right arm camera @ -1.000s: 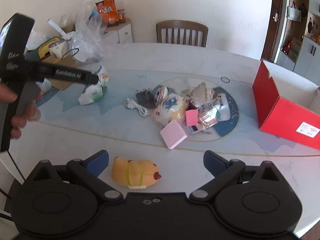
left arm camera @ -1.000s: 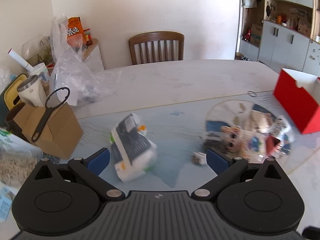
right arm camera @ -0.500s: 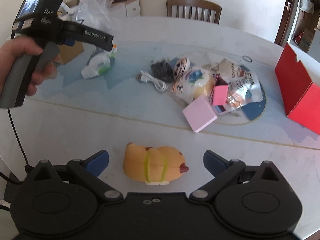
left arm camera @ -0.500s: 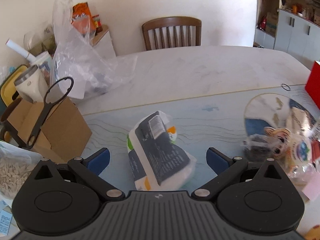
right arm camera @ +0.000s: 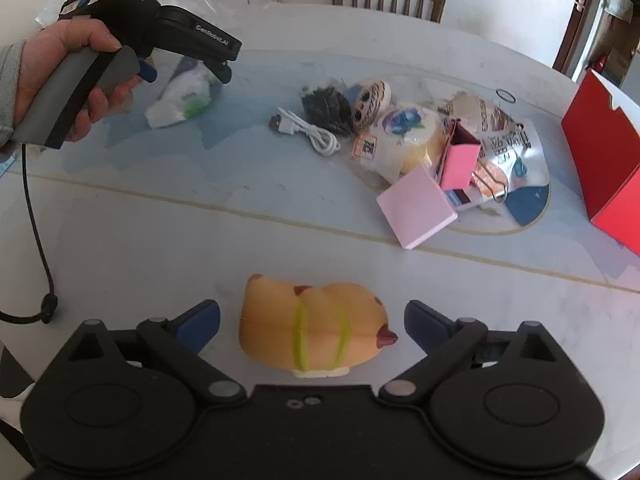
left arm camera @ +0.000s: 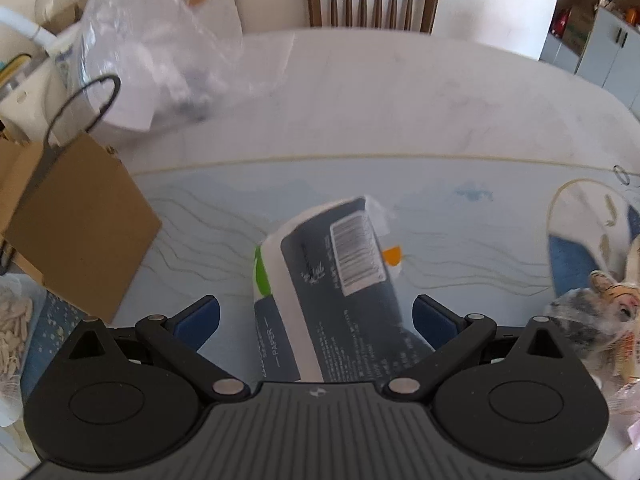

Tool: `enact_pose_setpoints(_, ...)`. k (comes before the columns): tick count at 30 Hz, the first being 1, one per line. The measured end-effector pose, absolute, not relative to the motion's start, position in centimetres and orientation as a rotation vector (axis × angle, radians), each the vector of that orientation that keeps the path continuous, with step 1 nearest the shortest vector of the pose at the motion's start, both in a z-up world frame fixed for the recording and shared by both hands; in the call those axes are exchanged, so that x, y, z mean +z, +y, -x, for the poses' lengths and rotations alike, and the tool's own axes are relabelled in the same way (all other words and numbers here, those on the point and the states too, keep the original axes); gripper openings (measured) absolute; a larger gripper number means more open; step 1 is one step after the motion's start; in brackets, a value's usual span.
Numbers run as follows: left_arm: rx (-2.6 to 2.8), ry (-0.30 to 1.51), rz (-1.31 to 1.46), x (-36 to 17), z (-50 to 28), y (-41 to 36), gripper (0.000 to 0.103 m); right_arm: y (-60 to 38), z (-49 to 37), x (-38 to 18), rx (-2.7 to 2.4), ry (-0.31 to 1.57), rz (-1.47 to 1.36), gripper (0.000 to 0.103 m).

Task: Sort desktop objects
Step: 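Grasp the white-blue snack bag with left gripper while right grasps yellow squishy toy, then carry the snack bag and squishy toy over the red box with both grippers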

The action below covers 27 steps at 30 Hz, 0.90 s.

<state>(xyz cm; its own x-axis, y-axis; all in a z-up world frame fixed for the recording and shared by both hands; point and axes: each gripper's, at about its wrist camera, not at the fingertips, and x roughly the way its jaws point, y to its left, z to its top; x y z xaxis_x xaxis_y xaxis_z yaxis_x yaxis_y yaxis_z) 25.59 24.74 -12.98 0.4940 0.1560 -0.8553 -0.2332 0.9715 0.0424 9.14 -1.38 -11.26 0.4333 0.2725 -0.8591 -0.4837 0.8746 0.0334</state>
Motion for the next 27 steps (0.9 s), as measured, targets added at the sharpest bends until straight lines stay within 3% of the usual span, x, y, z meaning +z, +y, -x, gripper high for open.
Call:
enact_pose_setpoints(4,0.220,1.036,0.083,-13.4,-25.5,24.7,0.100,-1.4,-9.6,-11.8,0.457,1.050,0.219,0.090)
enact_pose_setpoints(20,0.157,1.003,0.044,-12.7,-24.8,23.4,0.050,-1.2,-9.7,-11.7,0.453,1.046,0.234,0.075)
enact_pose_setpoints(27,0.140,0.991,0.030,-12.2,-23.8,22.4,0.043,-3.2,-10.6,-10.4,0.428,1.024,0.188,0.074)
